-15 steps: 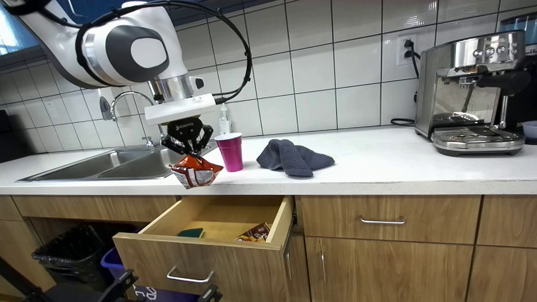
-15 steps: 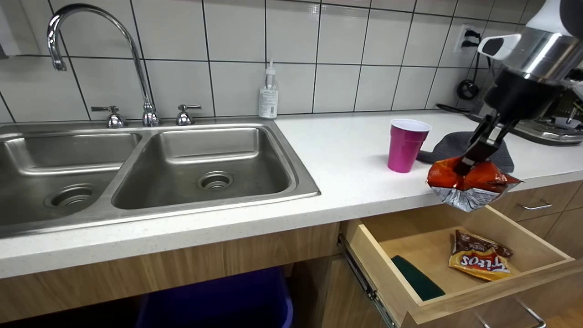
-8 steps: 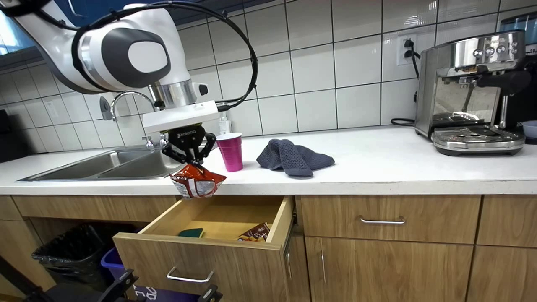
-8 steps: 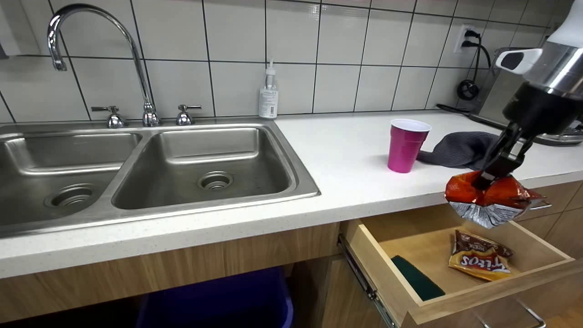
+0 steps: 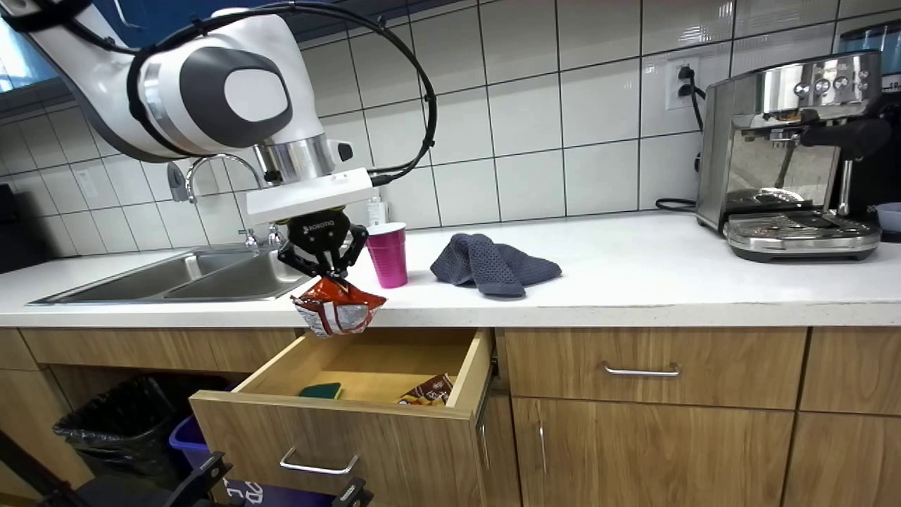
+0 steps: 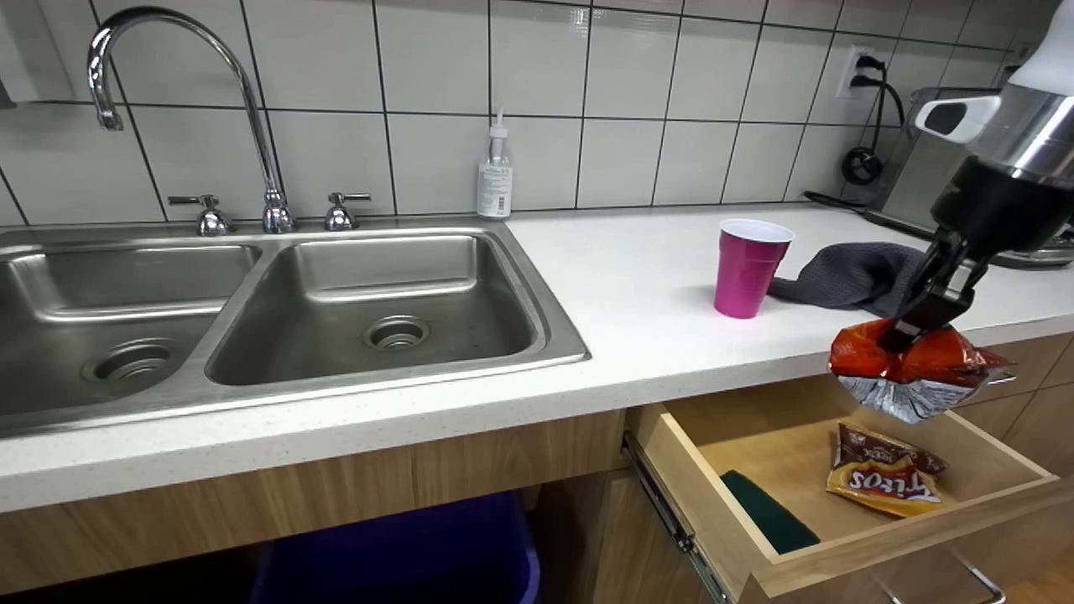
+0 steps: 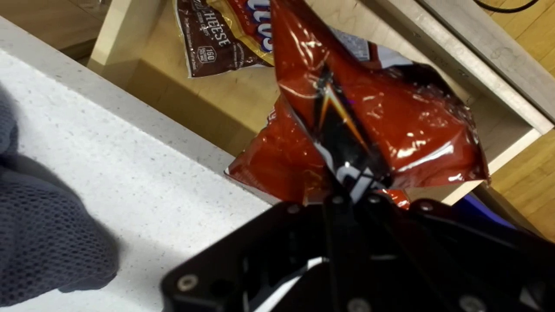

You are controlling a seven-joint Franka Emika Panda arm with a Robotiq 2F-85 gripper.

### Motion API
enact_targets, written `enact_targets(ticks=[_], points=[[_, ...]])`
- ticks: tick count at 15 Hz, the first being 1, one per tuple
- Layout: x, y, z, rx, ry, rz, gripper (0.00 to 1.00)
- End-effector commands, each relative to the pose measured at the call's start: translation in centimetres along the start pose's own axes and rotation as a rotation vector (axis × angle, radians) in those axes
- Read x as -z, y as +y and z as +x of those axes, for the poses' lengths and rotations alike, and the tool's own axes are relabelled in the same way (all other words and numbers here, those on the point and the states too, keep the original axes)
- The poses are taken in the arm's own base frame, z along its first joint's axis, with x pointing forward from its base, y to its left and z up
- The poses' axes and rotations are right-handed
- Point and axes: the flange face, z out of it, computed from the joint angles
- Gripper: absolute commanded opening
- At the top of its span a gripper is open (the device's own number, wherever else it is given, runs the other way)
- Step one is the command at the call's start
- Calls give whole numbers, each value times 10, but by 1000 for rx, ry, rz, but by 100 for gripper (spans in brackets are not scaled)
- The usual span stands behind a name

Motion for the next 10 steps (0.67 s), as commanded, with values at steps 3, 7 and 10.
enact_targets(ticks=[3, 7, 10], points=[[-14, 5, -2, -45, 8, -19, 0], [-32, 7, -3, -88, 24, -36, 0], [-48, 6, -4, -119, 33, -50, 0]])
